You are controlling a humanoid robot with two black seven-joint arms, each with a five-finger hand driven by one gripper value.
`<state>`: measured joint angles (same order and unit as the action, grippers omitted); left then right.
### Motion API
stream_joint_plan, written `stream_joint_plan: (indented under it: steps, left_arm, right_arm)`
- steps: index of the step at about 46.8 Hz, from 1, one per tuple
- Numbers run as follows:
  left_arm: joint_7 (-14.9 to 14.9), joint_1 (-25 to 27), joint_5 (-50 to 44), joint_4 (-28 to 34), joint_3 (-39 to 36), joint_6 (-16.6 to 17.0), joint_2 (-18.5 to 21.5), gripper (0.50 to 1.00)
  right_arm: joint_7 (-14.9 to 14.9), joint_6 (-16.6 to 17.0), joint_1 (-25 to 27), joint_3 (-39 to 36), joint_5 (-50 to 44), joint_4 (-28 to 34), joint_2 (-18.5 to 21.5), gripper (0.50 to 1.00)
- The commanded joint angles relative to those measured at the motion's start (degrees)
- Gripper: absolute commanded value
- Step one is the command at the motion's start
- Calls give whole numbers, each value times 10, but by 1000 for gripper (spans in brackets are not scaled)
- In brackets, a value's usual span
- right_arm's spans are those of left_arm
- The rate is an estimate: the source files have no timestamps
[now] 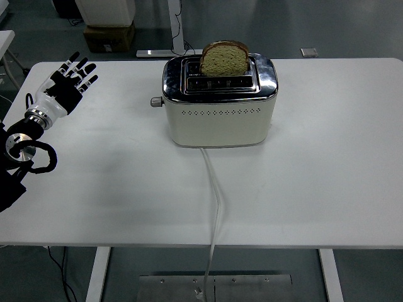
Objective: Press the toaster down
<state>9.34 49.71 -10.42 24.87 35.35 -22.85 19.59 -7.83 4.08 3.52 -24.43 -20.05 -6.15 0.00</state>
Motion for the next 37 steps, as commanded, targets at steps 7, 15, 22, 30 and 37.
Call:
stream_joint_plan:
  steps: [7, 15, 22, 30, 37]
  left_arm:
    - [1, 0, 0, 0, 1, 0, 0, 1000]
    - [1, 0, 0, 0, 1, -1, 0, 1000]
    - [1, -2, 0, 0, 1, -1, -1, 1000]
    - [1, -4, 0, 0, 1, 0, -2, 1000]
    - [1, -5, 0, 0, 2, 0, -2, 1000]
  right_arm:
    - [0, 0, 0, 0, 0, 0, 0, 1000]
    - [-1, 0, 0, 0, 0, 0, 0, 1000]
    - [0, 0, 0, 0, -1, 0, 0, 1000]
    - [0, 0, 0, 0, 0, 0, 0, 1000]
    - [0, 0, 0, 0, 0, 0, 0, 1000]
